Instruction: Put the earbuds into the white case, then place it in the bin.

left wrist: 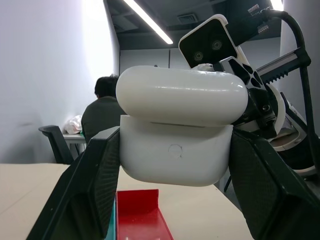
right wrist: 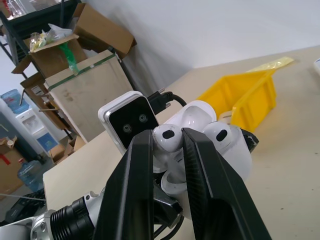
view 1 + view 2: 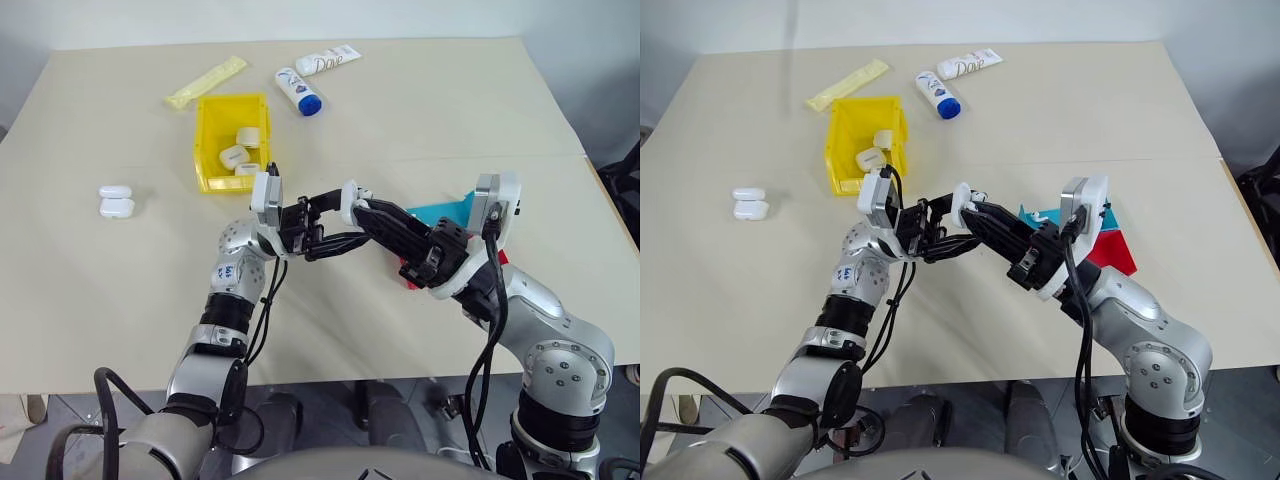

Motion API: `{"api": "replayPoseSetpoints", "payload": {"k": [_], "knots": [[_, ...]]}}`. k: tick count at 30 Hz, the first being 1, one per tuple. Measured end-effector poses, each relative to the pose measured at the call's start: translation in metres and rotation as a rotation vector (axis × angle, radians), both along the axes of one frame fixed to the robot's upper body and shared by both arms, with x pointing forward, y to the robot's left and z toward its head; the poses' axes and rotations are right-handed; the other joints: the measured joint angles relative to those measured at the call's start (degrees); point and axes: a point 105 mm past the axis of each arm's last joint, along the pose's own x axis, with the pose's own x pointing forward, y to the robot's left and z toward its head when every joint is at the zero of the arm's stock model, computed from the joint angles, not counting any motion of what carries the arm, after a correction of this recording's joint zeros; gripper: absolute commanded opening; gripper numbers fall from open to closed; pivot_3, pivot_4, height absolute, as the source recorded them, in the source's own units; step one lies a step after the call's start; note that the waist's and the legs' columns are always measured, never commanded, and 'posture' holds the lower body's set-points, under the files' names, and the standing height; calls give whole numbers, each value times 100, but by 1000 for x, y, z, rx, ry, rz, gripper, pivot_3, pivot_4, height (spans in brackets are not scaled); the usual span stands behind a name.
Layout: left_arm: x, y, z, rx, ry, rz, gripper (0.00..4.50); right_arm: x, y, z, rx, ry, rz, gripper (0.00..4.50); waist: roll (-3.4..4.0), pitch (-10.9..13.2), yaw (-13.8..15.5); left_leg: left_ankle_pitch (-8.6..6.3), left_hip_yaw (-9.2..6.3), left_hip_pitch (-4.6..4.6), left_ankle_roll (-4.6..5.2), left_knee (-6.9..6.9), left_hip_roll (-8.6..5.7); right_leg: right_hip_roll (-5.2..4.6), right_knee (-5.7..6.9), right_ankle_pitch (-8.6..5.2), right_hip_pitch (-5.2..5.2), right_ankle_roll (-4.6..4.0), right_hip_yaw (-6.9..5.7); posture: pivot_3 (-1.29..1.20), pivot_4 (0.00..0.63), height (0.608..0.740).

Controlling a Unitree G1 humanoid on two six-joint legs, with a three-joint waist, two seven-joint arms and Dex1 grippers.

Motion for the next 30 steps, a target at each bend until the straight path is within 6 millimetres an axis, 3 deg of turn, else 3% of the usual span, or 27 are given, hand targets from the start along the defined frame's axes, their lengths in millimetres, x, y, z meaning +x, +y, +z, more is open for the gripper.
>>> {"api": "replayPoseSetpoints", "payload": {"k": [21, 30], "knots": [[2, -10, -11, 43, 39, -2, 2826, 1, -14, -11, -227, -82, -5, 472, -2, 1, 5, -1, 1, 0, 1, 0, 0, 0, -5, 0, 2, 0, 0, 0, 150, 740], [2, -11, -12, 55, 30, 2, 2826, 2, -16, -12, -249, -82, 10, 472, -2, 1, 11, -1, 1, 0, 1, 0, 0, -2, -5, 0, 3, 0, 0, 0, 150, 740]]}}
